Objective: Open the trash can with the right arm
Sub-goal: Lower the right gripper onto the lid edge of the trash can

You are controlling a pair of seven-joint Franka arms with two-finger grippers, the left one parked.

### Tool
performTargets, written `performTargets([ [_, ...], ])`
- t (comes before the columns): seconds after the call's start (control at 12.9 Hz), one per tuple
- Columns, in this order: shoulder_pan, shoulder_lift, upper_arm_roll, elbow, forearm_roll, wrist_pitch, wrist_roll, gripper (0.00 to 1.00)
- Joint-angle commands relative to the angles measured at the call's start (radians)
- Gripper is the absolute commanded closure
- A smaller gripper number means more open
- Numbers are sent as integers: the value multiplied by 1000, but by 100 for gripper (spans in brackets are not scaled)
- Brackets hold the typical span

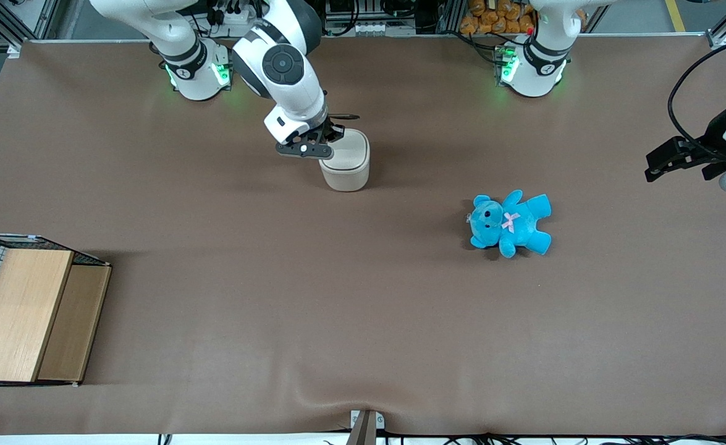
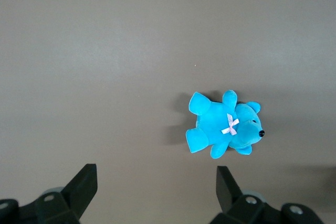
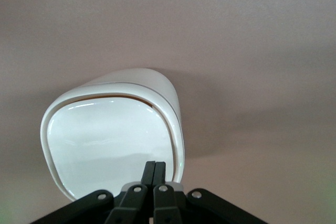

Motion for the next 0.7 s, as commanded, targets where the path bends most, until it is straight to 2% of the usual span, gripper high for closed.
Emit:
performTargets([
  [0.0,19,3,-2,-34,0,63,39,100],
  [0.23,36,31,-3,-34,-34,82,61,100],
  [0.62,38,69,-3,-37,-52,121,76,100],
])
